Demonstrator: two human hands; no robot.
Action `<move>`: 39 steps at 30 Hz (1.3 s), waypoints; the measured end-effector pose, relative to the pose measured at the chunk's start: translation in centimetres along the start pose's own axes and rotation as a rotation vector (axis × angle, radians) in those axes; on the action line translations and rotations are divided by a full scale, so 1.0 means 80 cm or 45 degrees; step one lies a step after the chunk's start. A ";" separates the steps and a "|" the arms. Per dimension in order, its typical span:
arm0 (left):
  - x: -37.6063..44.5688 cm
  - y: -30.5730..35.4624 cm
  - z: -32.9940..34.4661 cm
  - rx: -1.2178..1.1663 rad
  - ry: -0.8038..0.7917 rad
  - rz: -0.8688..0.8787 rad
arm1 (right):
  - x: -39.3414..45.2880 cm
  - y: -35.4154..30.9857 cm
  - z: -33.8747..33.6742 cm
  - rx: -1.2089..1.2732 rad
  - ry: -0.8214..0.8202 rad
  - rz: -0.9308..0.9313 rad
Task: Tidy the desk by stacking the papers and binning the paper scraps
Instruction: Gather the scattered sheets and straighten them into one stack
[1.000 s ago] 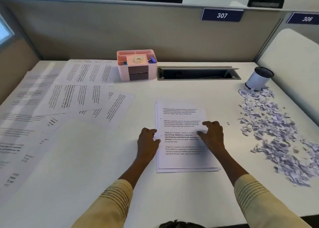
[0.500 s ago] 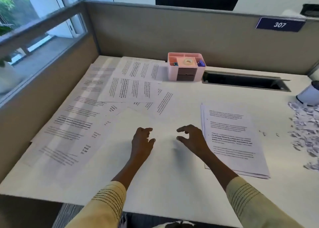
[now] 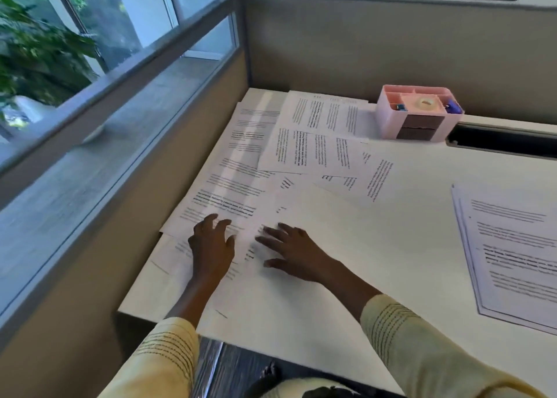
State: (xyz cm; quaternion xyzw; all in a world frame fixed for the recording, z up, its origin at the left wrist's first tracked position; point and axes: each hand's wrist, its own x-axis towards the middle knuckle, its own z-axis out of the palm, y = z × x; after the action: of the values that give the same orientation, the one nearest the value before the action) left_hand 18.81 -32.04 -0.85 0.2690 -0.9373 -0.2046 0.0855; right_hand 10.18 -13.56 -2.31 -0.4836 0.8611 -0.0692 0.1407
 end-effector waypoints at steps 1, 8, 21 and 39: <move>0.007 -0.010 -0.002 0.044 -0.046 0.013 | 0.003 -0.002 0.005 -0.050 0.002 -0.024; 0.027 -0.043 0.010 0.215 -0.347 0.087 | -0.026 0.031 0.003 -0.006 0.034 0.114; 0.047 -0.021 0.008 0.258 -0.127 -0.118 | -0.070 0.113 -0.034 0.102 0.346 0.716; 0.088 -0.004 -0.009 0.281 -0.472 -0.234 | -0.052 0.116 -0.031 0.659 0.463 1.263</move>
State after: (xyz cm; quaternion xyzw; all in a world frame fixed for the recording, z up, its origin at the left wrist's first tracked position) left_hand 13.24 -36.35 -0.02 0.3186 -0.9252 -0.1539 -0.1369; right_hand 3.92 -5.24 -1.55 0.0466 0.9499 -0.2849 0.1198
